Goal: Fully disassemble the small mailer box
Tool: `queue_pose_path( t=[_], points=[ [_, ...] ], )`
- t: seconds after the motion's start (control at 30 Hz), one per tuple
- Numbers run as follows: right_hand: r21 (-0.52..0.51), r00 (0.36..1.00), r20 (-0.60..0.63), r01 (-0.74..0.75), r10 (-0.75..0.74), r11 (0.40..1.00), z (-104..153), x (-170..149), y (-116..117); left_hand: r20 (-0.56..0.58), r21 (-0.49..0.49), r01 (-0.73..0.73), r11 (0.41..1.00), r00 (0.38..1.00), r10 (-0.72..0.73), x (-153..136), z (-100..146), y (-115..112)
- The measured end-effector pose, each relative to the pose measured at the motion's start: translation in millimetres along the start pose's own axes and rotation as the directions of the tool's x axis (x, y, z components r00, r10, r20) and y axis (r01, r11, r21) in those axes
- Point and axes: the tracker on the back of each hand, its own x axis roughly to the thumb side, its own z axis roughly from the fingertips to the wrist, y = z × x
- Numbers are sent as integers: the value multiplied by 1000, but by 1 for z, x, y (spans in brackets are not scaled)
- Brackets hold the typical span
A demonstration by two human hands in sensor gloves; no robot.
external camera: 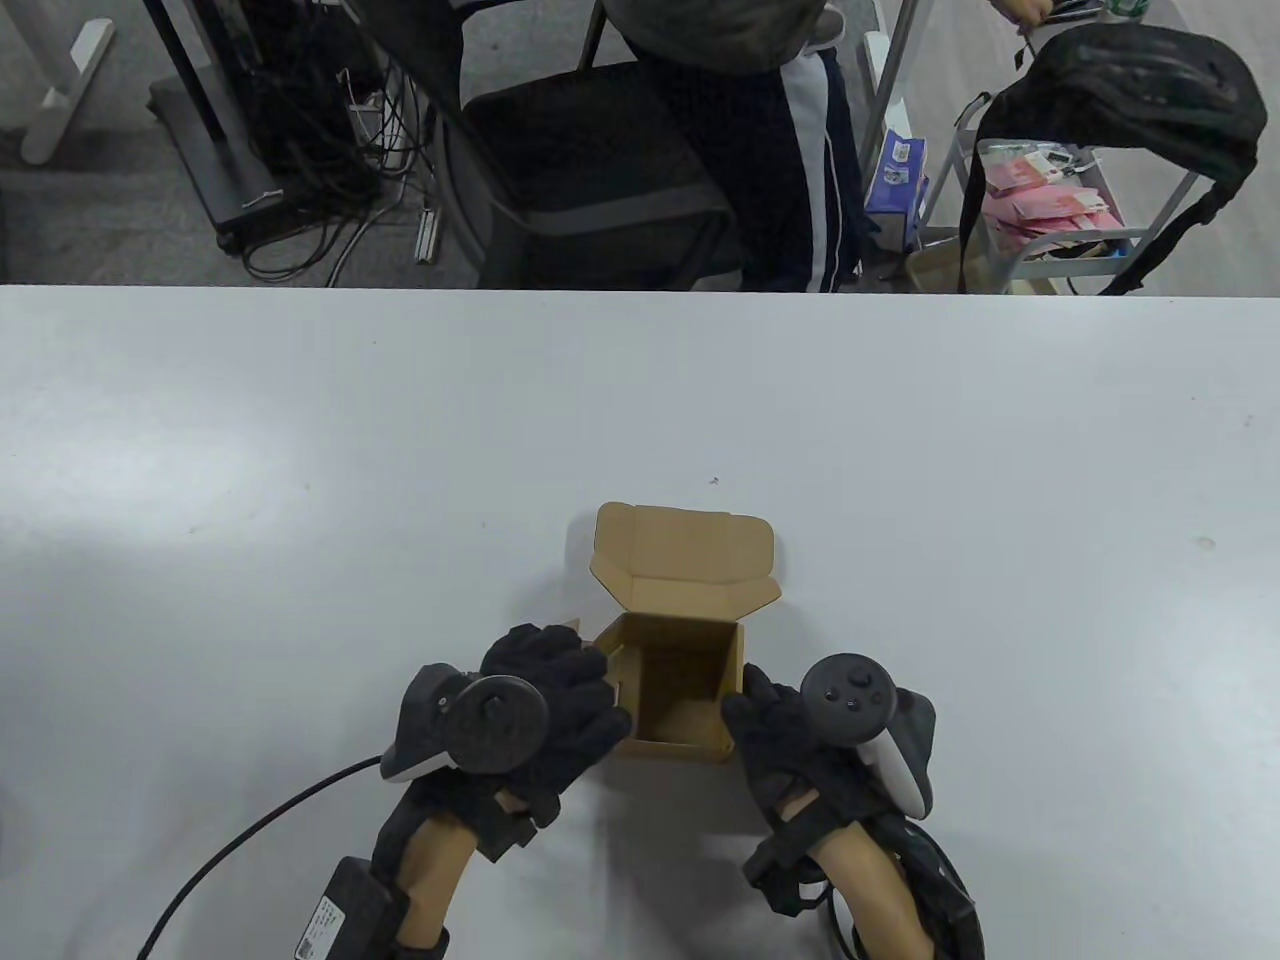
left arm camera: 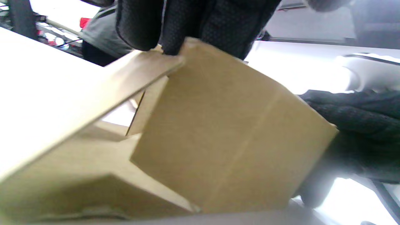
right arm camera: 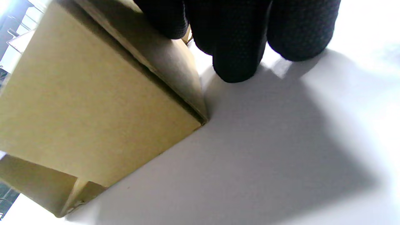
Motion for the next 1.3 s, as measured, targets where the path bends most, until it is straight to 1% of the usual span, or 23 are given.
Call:
queue_pose_path(
  t=[0.1,0.17,0.27,0.33,0.4,0.43,0.47,0.53,0.57,0.63,0.7,0.77,0.8,0.83,0.87,0.9,0.93,0.97,1.03,1.07,1.2,1.23,1.3],
  points=[
    [3,1000,-1,0,0,1000,0,0,1,-33,49,-52,997,998,54,-10,7,9],
    [2,1000,-2,-2,2,1000,0,0,1,-67,92,-30,995,997,36,-15,12,16],
    [8,1000,-4,8,-8,1000,0,-1,1,-161,83,25,996,987,-12,-25,16,18],
    [8,1000,-3,8,-8,1000,-1,-1,1,-246,29,59,998,968,-50,-36,16,15],
    [7,1000,-1,4,-4,1000,-1,-1,1,-330,-76,78,994,939,-99,-49,16,9],
    [7,1000,-1,4,-4,1000,-1,-1,1,-365,-106,74,992,925,-108,-53,17,8],
    [5,1000,0,1,-1,1000,-1,0,1,-414,-159,42,986,904,-105,-59,17,4],
    [6,1000,-1,2,-2,1000,-1,-1,2,-444,-242,-21,970,891,-91,-67,18,-2],
    [7,1000,-1,3,-3,1000,-1,0,2,-439,-226,-51,973,897,-55,-70,18,-1],
    [8,1000,0,2,-2,1000,-1,0,2,-458,-159,-87,983,889,5,-70,19,1],
    [9,1000,0,3,-3,1000,-1,0,2,-436,-168,-79,983,900,-3,-66,18,10],
    [13,1000,0,8,-8,1000,-2,0,2,-374,-48,21,999,927,-38,-51,17,26],
    [15,1000,1,8,-8,1000,-2,0,2,-334,52,75,996,941,-54,-40,14,35],
    [16,1000,2,7,-7,1000,-2,0,2,-301,123,101,987,952,-59,-29,10,42],
    [18,1000,3,8,-8,1000,-2,1,2,-292,136,106,985,954,-63,-21,5,45],
    [19,1000,3,9,-9,1000,-2,1,1,-302,91,116,989,950,-84,-12,-3,45],
    [19,1000,3,11,-11,1000,-2,1,2,-311,24,122,992,944,-109,-8,-11,44],
    [19,1000,3,11,-11,1000,-2,1,2,-318,-106,136,985,934,-164,-4,-22,40],
    [17,1000,4,8,-8,1000,-2,1,2,-312,-223,179,958,918,-244,0,-39,29],
    [17,1000,4,7,-8,1000,-2,1,2,-301,-245,189,951,917,-260,1,-45,24],
    [23,1000,6,9,-9,1000,-3,1,1,-267,-269,210,940,921,-282,1,-63,3],
    [24,1000,6,9,-9,1000,-3,1,1,-266,-276,221,936,918,-295,1,-65,1],
    [27,1000,8,2,-2,1000,-3,1,2,-270,-249,242,938,913,-307,-1,-67,0]
  ],
)
